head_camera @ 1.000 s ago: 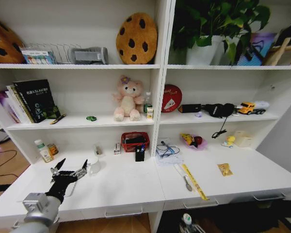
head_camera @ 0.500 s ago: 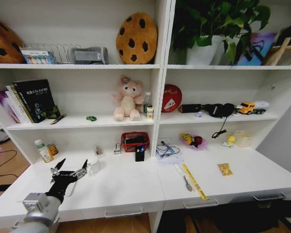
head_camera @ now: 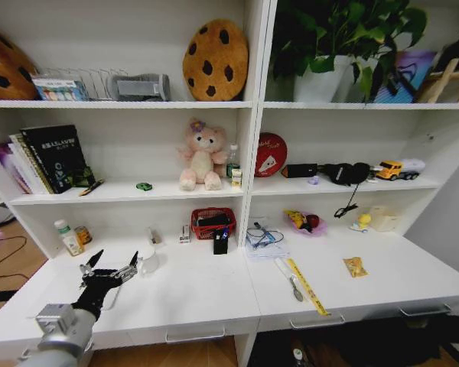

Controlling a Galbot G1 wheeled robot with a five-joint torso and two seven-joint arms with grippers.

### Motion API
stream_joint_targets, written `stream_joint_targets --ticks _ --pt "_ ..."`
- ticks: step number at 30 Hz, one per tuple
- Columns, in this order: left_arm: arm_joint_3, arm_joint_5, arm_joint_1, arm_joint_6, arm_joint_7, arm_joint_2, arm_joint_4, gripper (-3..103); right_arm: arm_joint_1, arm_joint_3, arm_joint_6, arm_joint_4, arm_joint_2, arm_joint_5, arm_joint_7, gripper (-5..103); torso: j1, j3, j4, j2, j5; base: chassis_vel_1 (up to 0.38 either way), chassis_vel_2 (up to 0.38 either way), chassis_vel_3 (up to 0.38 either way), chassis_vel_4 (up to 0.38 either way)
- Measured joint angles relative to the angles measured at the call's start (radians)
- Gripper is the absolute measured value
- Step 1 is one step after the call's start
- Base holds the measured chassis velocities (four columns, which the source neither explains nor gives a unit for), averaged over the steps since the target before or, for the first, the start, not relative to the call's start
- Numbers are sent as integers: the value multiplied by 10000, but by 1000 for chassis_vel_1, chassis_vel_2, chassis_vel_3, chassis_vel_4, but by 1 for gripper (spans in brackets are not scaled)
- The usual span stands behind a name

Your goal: Organize the objects on the table.

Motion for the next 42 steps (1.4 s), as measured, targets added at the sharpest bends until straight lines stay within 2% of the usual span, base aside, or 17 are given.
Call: stream_joint_targets --ticks 5,9,16,18,22,25,26,29,30,32,34,35,36,37,39,40,42 --pt "1 0 0 0 2 0 1 100 1443 35 765 -2154 652 -633 0 24 0 0 1 0 -5 0 0 0 0" --pt "1 0 0 0 1 0 1 100 1959 33 644 -2524 790 -384 -19 24 0 0 1 0 -4 0 0 0 0" --pt "1 0 0 1 1 0 1 100 2766 46 624 -3062 1126 -728 -32 23 1 -1 1 0 -2 0 0 0 0" --pt "1 0 0 1 1 0 1 100 2857 52 624 -3154 1153 -807 -18 39 0 -1 1 0 -3 0 0 0 0" --pt "1 0 1 1 1 0 1 100 2818 54 625 -3139 1151 -837 -10 44 0 -1 1 0 -4 0 0 0 0" --pt "1 0 1 1 1 0 1 100 2557 114 575 -2925 1119 -1005 237 61 1 -2 2 0 -3 0 0 0 0" --pt "1 0 1 1 1 0 1 100 2557 114 575 -2925 1119 -1005 237 61 1 -2 2 0 -3 0 0 0 0" --pt "1 0 1 2 1 0 1 100 1910 152 518 -2660 1004 -1158 337 78 0 -2 -3 0 -3 0 0 0 0" --pt "1 0 1 2 1 0 1 100 1910 152 518 -2660 1004 -1158 337 78 0 -2 -3 0 -3 0 0 0 0" --pt "1 0 0 1 1 0 1 100 1241 208 553 -2232 915 -999 604 89 0 -2 1 1 0 0 0 0 0" --pt "1 0 1 2 2 0 1 100 833 223 439 -1834 810 -777 689 89 0 -2 1 1 4 0 0 0 0" --pt "2 0 1 2 1 0 1 100 126 253 93 -897 542 -320 704 97 -1 -2 -4 1 3 0 0 0 0" --pt "1 0 0 2 1 0 1 100 -572 280 -262 133 176 284 657 97 -1 -3 -3 3 3 0 0 0 0" --pt "1 0 0 2 1 0 1 100 -572 280 -262 133 176 284 657 97 -1 -3 -3 3 3 0 0 0 0" --pt "1 0 1 2 1 0 1 100 -2260 588 -1134 2404 -768 1636 651 100 -2 -3 3 3 -7 0 0 0 0" --pt "1 0 1 2 1 0 1 100 -2260 588 -1134 2404 -768 1636 651 100 -2 -3 3 3 -7 0 0 0 0" --pt "0 0 0 3 1 0 0 100 -3912 1001 -1732 4566 -1465 2431 945 100 -2 -3 -5 4 2 0 0 0 0"
